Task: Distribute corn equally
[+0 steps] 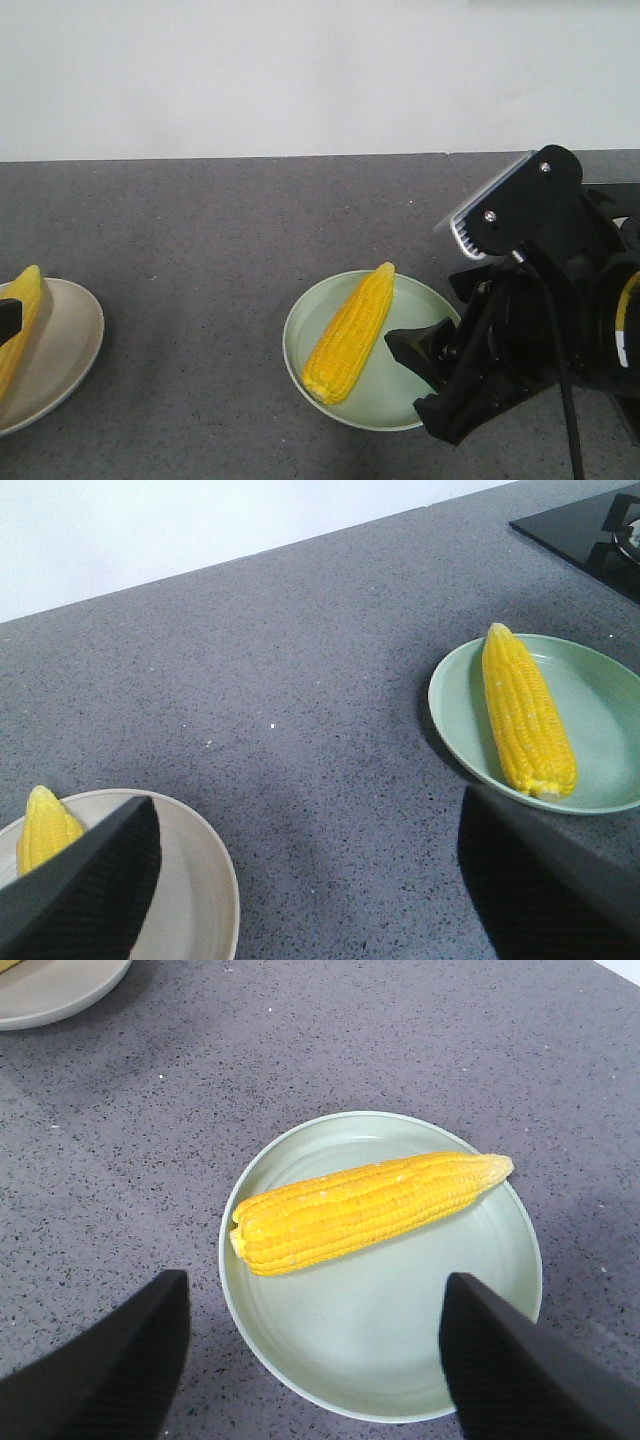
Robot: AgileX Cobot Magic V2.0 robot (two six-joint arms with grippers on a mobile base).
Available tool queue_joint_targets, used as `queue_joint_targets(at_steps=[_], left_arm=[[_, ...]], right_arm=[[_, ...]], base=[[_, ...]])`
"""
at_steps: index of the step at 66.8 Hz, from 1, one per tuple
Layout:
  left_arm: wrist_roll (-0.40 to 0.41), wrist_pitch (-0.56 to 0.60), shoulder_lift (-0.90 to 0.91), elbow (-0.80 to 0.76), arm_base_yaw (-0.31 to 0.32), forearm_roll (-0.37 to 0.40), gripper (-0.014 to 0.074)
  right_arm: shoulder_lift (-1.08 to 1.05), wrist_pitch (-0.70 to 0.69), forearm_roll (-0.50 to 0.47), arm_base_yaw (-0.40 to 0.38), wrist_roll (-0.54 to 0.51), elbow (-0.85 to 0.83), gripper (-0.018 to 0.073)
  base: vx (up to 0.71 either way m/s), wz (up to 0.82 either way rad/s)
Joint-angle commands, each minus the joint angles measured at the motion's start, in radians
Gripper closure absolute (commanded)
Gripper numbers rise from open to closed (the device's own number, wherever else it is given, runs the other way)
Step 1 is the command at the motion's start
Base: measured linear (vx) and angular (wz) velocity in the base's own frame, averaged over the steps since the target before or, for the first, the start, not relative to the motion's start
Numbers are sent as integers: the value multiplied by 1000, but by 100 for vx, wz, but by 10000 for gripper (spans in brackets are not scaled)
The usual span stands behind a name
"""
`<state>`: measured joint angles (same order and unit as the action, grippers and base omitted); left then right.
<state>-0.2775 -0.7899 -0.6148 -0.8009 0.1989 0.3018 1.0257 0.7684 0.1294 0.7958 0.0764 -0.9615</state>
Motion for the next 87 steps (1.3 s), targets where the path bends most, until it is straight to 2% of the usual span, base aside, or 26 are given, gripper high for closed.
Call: queue_joint_targets(at_steps=[1, 11, 23, 33, 74, 80, 87], left_arm=[[0, 74, 4, -24, 8, 26, 54], [0, 74, 4, -24, 8, 25, 184], [0, 74, 4, -24, 8, 25, 417], [1, 98, 4, -24, 8, 25, 601], [7, 96, 4, -24, 8, 14, 604], [41, 106, 31, 15, 5, -81, 604], [194, 216, 104, 116, -2, -208, 604]], right_arm=[[-16, -58, 18, 1, 0, -24, 146], [-16, -42, 18, 1, 0, -24, 359], [-16, -30, 18, 1, 0, -24, 573], [-16, -30, 18, 1, 0, -24, 569], [-16, -29, 18, 1, 0, -24, 570], [-16, -29, 18, 1, 0, -24, 570], [-16, -28, 18, 1, 0, -24, 570]], base=[[0, 0], [0, 0], [0, 0], [0, 0], [0, 0], [0, 0], [0, 0]])
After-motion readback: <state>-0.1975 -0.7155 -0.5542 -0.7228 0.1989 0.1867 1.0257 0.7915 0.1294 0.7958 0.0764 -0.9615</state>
